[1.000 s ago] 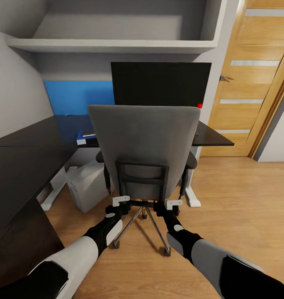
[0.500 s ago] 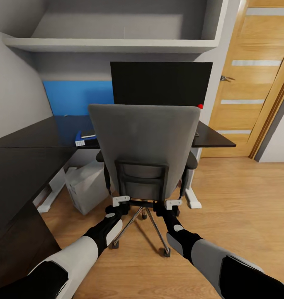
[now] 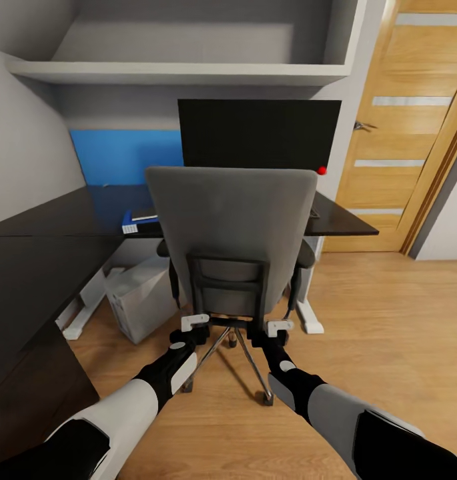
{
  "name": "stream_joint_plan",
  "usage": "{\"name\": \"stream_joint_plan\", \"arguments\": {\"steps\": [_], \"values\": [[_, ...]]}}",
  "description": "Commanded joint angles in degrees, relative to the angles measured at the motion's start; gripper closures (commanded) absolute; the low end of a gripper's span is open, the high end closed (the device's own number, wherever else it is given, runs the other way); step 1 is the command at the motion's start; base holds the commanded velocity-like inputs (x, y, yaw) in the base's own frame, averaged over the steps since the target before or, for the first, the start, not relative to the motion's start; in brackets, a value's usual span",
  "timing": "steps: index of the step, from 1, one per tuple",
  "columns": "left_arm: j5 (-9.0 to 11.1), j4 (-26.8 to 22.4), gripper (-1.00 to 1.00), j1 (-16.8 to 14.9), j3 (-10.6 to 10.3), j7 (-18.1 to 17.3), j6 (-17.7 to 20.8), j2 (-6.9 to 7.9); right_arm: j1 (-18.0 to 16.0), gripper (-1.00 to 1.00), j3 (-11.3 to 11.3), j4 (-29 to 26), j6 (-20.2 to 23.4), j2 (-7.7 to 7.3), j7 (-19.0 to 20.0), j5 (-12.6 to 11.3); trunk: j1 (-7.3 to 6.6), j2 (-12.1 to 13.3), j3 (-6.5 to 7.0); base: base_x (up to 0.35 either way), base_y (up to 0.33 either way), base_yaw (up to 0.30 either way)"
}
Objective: In the bedroom, organize the workspace by keeping the computer under the desk, ensuring the monitor is on the desk, placing the keyboard on the desk next to the monitor, placing the mouse on the desk next to the keyboard, moving the folder from the swivel chair onto the desk next to the mouse, stacking the notebook on top of the folder with the pen on top of the notebook, and positioning the swivel chair next to the desk.
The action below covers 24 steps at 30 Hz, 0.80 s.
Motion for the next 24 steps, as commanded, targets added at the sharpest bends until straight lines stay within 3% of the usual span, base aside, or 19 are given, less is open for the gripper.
{"name": "stream_joint_plan", "arguments": {"steps": [1, 21, 24], "values": [[0.33, 0.01, -1.0, -0.05, -0.37, 0.4, -0.06, 0.0, -0.04, -1.0, 0.49, -0.05, -0.1, 0.0, -0.44, -0.19, -0.04, -0.02, -0.05, -0.253, 0.0, 0.0], [0.34, -0.01, -1.0, -0.05, -0.37, 0.31, 0.02, 0.0, -0.04, -1.0, 0.48, -0.05, -0.1, 0.02, -0.44, -0.24, -0.04, -0.02, -0.05, -0.322, -0.002, 0.0], [0.34, -0.01, -1.0, -0.05, -0.37, 0.31, 0.02, 0.0, -0.04, -1.0, 0.47, -0.05, -0.07, 0.0, -0.44, -0.25, -0.11, 0.02, 0.61, -0.333, -0.063, 0.0]]}}
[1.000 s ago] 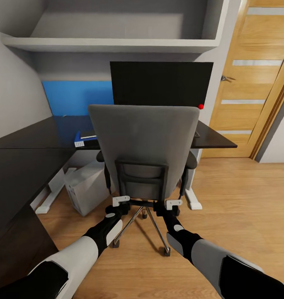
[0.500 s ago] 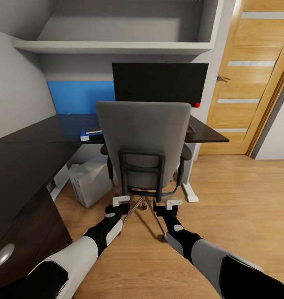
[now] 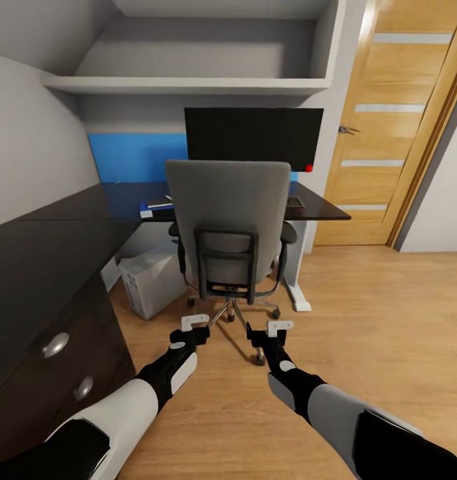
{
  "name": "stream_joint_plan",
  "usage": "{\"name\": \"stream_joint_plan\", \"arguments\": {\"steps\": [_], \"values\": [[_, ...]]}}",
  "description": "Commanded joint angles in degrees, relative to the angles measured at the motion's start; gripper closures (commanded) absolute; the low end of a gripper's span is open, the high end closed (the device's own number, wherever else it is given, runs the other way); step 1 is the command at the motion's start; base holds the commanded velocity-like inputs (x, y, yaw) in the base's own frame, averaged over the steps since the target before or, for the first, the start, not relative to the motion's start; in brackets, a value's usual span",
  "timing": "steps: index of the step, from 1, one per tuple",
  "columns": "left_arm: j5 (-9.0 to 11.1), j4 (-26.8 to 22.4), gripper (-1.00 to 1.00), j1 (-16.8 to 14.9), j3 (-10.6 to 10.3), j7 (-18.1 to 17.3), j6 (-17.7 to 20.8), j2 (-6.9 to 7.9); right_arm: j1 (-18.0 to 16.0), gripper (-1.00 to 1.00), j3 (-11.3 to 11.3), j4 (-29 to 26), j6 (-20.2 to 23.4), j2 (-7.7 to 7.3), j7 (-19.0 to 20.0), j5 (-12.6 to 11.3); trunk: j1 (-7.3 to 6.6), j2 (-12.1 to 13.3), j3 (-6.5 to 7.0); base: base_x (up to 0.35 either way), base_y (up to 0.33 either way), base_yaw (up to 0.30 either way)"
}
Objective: In the bedroom, organize the workspace by keeping the computer under the desk, ensuring the monitor is on the desk, placing the keyboard on the desk next to the monitor, placing the mouse on the desk next to the keyboard, moving the folder from the swivel chair onto the desk next to the mouse, stacking the notebook on top of the folder with the pen on top of the notebook, and positioning the swivel chair next to the desk.
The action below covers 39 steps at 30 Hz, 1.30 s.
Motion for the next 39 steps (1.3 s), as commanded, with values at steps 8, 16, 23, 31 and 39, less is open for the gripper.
{"name": "stream_joint_plan", "arguments": {"steps": [8, 16, 23, 31, 39], "values": [[0.37, 0.02, -1.0, -0.05, -0.46, 0.41, -0.04, 0.0, -0.03, -1.0, 0.44, -0.05, -0.07, -0.01, -0.44, -0.21, -0.25, 0.09, 1.73, -0.333, -0.116, 0.0], [0.41, 0.02, -1.0, -0.05, -0.48, 0.4, 0.0, 0.0, -0.03, -1.0, 0.42, -0.05, -0.06, 0.0, -0.46, -0.22, -0.84, 0.97, 3.42, -0.332, -0.145, 0.0], [0.48, 0.0, -1.0, -0.05, -0.5, 0.55, 0.04, 0.0, -0.03, -1.0, 0.42, -0.12, -0.02, 0.01, -0.51, -0.22, -2.38, 3.78, 4.67, -0.306, -0.116, 0.0], [0.57, -0.24, -1.0, -0.05, -0.49, 0.85, 0.05, 0.0, -0.03, -1.0, 0.33, -0.09, 0.2, 0.02, -0.53, -0.24, -4.14, 6.99, 6.11, -0.093, -0.023, 0.0], [0.59, -0.36, -1.0, -0.05, -0.47, 0.92, 0.0, 0.0, -0.03, -1.0, 0.33, -0.06, 0.43, 0.02, -0.53, -0.3, -5.9, 10.2, 7.54, -0.011, -0.003, 0.0]]}}
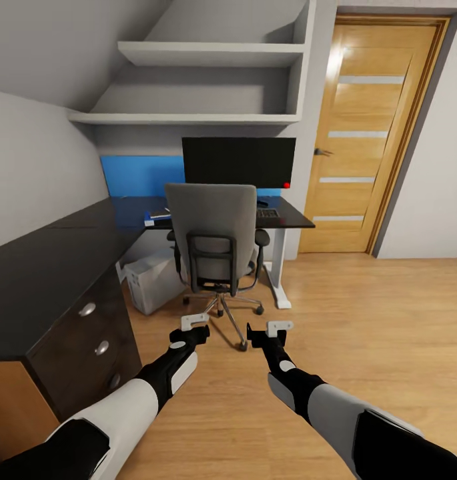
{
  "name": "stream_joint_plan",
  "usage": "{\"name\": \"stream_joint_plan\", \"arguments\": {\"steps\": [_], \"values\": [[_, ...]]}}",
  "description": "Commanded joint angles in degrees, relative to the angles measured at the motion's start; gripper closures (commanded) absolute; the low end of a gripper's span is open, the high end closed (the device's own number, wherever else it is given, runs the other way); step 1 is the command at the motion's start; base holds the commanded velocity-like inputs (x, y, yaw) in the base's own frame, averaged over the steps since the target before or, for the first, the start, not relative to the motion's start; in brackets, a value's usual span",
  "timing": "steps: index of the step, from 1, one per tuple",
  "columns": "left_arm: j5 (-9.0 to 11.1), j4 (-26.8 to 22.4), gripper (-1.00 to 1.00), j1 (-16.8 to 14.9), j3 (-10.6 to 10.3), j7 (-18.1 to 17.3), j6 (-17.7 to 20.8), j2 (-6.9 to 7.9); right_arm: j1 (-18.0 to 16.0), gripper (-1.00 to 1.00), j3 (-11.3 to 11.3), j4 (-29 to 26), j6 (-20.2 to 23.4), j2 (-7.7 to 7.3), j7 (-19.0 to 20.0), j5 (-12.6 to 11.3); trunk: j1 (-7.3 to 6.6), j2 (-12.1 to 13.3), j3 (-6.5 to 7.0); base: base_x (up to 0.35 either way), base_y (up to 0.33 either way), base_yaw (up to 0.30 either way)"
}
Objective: In the bedroom, organize the workspace by keeping the computer under the desk, ensuring the monitor is on the desk, placing the keyboard on the desk next to the monitor, placing the mouse on the desk next to the keyboard, moving the folder from the swivel chair onto the desk next to the mouse, stacking the notebook on top of the folder with the pen on top of the notebook, and positioning the swivel chair next to the desk.
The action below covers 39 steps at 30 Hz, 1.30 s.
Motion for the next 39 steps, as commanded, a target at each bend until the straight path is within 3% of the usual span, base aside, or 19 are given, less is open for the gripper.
{"name": "stream_joint_plan", "arguments": {"steps": [1, 31, 39], "values": [[0.33, 0.0, -1.0, -0.05, -0.36, 0.4, -0.05, 0.0, -0.04, -1.0, 0.49, -0.04, -0.09, -0.01, -0.43, -0.22, -0.24, 0.39, 0.13, -0.003, -0.001, 0.0], [0.36, -0.13, -1.0, -0.05, -0.44, 0.39, 0.11, 0.0, -0.04, -1.0, 0.4, -0.04, -0.13, -0.06, -0.41, -0.22, -6.82, 12.42, 5.51, -0.002, 0.0, 0.0], [0.39, -0.13, -1.0, -0.05, -0.44, 0.27, 0.17, 0.0, -0.04, -1.0, 0.4, -0.04, -0.3, -0.14, -0.35, -0.22, -8.58, 15.63, 6.95, -0.196, 0.12, 0.0]]}}
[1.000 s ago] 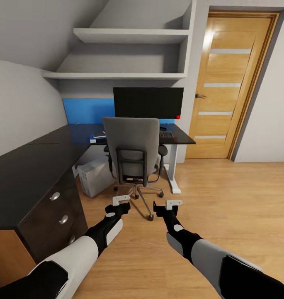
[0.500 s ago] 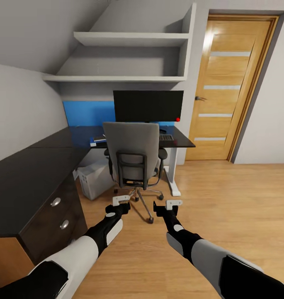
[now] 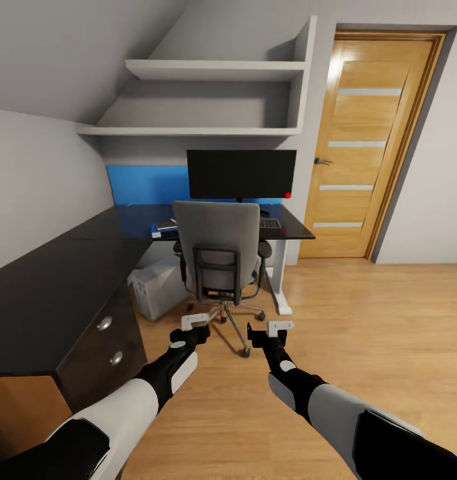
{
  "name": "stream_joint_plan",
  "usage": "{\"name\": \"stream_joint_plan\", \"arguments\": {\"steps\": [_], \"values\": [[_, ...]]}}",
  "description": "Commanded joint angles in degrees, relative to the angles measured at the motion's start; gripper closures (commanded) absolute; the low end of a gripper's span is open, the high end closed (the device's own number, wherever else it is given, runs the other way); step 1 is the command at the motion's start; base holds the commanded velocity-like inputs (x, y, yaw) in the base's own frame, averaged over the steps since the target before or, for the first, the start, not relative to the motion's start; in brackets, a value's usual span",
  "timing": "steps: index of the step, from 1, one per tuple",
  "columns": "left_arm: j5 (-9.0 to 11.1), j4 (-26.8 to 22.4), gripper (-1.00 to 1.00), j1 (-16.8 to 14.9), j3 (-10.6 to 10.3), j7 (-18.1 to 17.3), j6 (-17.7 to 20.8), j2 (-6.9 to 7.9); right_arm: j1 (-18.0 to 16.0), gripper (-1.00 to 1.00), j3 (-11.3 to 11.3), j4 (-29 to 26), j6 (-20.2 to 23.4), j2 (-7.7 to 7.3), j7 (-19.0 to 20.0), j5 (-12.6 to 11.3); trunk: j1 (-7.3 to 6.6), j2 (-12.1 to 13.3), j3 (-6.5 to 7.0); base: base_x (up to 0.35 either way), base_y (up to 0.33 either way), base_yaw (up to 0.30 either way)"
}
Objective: In the bedroom, organize the workspace by keeping the computer under the desk, ensuring the monitor is on the desk, placing the keyboard on the desk next to the monitor, placing the mouse on the desk next to the keyboard, moving the folder from the swivel chair onto the desk next to the mouse, stacking the notebook on top of the folder with the pen on top of the notebook, and positioning the swivel chair next to the desk.
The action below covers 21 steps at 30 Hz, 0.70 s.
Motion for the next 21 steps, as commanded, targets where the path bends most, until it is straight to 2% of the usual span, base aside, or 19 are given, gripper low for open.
{"name": "stream_joint_plan", "arguments": {"steps": [1, 9, 21], "values": [[0.29, 0.0, -1.0, -0.04, -0.31, 0.4, -0.02, 0.0, -0.05, -1.0, 0.49, -0.03, -0.12, -0.01, -0.43, -0.2, -0.26, 0.39, 0.13, -0.272, 0.168, 0.0], [0.23, 0.0, -1.0, -0.04, -0.32, 0.48, -0.05, 0.0, -0.05, -1.0, 0.49, -0.02, -0.29, -0.13, -0.42, -0.2, -2.02, 3.6, 1.56, -0.31, 0.077, 0.0], [0.22, 0.0, -1.0, -0.05, -0.32, 0.53, -0.07, 0.0, -0.05, -1.0, 0.49, 0.0, -0.29, -0.14, -0.42, -0.2, -4.65, 8.41, 3.72, -0.34, -0.143, 0.0]]}}
